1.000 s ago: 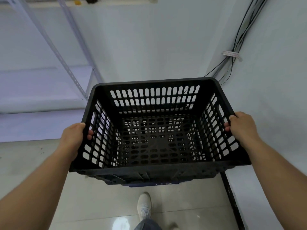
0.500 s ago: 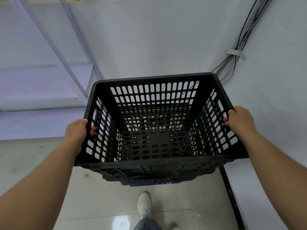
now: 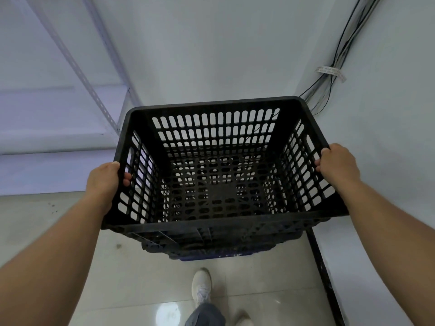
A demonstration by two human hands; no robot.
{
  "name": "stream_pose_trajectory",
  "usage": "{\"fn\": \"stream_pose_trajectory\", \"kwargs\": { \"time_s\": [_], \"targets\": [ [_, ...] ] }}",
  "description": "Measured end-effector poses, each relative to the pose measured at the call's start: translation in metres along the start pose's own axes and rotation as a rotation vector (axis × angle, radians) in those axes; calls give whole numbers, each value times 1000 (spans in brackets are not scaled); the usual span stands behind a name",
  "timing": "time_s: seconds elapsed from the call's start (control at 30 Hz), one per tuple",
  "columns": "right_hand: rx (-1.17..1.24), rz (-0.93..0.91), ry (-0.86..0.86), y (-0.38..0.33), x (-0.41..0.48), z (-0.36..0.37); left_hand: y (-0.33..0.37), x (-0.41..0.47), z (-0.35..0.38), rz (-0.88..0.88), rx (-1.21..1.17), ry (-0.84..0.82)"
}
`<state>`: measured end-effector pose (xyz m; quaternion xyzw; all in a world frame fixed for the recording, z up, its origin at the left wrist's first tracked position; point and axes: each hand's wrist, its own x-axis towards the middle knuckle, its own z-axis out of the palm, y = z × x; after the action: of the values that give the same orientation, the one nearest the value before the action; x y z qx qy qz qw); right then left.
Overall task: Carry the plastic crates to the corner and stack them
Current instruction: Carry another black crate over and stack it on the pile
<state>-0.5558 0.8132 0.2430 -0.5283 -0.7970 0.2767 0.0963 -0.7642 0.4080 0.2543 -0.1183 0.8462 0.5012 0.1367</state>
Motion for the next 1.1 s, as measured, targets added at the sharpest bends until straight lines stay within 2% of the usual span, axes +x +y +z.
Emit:
{"fn": "stream_pose_trajectory", "kwargs": {
  "time_s": [0.57, 0.83, 0.97, 1.03, 1.1],
  "targets": [
    [-18, -24, 12, 2, 1, 2, 5, -4, 1, -14, -19, -12],
    [-124, -40, 7, -1, -2, -2, 4, -3, 1, -5, 10, -8],
    [-144, -44, -16, -5, -4, -9, 6, -1, 0, -8, 82, -28],
    [-191, -60, -35, -8, -6, -13, 10, -1, -5, 11, 182, -24],
    [-269, -101, 18, -15, -13, -19, 17, -3, -9, 50, 322, 16]
  ]
}}
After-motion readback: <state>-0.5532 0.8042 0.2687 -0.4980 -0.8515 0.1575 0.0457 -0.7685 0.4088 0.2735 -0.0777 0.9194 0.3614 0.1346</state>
